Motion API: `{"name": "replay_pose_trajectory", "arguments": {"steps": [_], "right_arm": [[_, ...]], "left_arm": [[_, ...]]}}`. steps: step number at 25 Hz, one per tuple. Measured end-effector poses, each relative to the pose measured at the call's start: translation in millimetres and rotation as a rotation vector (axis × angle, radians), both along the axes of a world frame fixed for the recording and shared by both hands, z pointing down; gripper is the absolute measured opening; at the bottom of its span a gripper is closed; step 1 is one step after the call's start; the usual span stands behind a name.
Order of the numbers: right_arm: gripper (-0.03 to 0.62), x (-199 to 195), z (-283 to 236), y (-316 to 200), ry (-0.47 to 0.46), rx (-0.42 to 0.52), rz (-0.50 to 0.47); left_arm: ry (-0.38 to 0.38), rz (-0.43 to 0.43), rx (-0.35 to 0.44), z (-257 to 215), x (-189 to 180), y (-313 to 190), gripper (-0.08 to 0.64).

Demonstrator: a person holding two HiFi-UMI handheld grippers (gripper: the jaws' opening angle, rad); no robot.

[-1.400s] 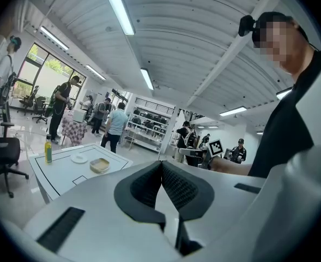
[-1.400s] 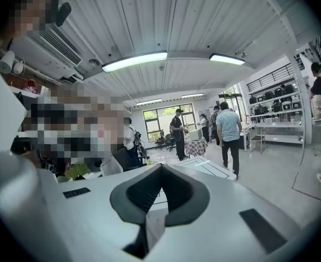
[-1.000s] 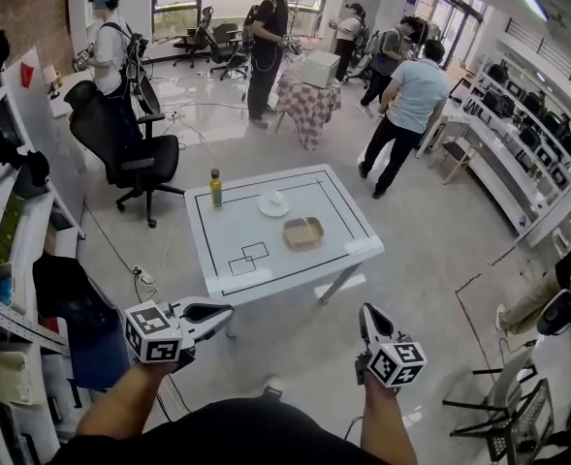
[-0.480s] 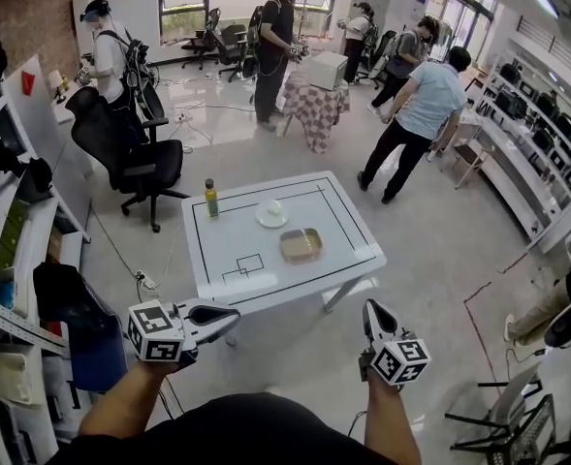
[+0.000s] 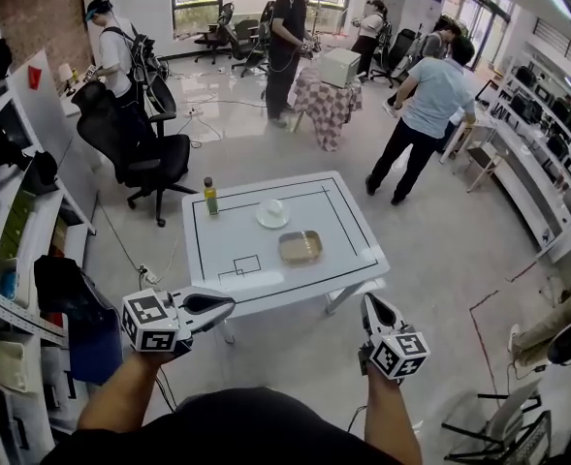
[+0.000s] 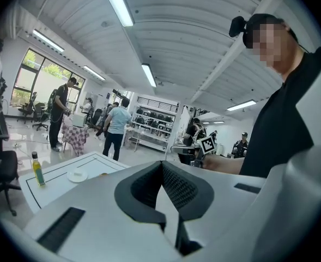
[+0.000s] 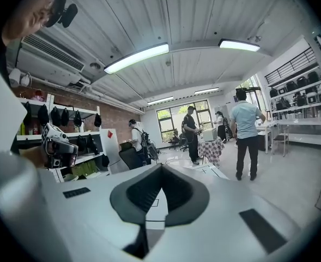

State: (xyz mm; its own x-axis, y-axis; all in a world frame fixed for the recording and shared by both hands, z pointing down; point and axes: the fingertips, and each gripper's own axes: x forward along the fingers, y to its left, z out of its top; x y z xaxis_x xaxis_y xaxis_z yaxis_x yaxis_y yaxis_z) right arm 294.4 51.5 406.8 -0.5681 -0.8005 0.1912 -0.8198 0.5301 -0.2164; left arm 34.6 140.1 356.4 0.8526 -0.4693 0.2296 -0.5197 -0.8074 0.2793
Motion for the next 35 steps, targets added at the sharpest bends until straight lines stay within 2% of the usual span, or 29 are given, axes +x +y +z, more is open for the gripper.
{"name": "replay_pose_trajectory", "arguments": {"steps": [7,12,17,21,35], "right_arm": [[0.012,-8.3,9.2,-8.9,0.051,-0.018,-0.019],[0.012,-30.0,16.6,-17.4,0.051,-0.044,-0.032],[0.012,-56.9,20.4,-27.5,0.056,-0.057,-0.007],[0.012,-90.1,19.6,-38.2,0.023,-0.072,0.004],[0.012,-203.4,22.0,-92.6,0.018,-0.089,0.058]], "left_arm": [[0.015,-0.061,0.026,-10.2,-26.3,-24.5,0.02],[0.032,-0.05,0.011,-2.0,-37.1,-37.7,0.02],[0.051,-0.023,0.008,2.3,-64.6,-54.2,0.02],[0.053,-0.005,0.009,1.4,-100.2,-75.7,0.021],[0.069,0.08,-0.01,6.7,-207.5,-153.0,0.021]]}}
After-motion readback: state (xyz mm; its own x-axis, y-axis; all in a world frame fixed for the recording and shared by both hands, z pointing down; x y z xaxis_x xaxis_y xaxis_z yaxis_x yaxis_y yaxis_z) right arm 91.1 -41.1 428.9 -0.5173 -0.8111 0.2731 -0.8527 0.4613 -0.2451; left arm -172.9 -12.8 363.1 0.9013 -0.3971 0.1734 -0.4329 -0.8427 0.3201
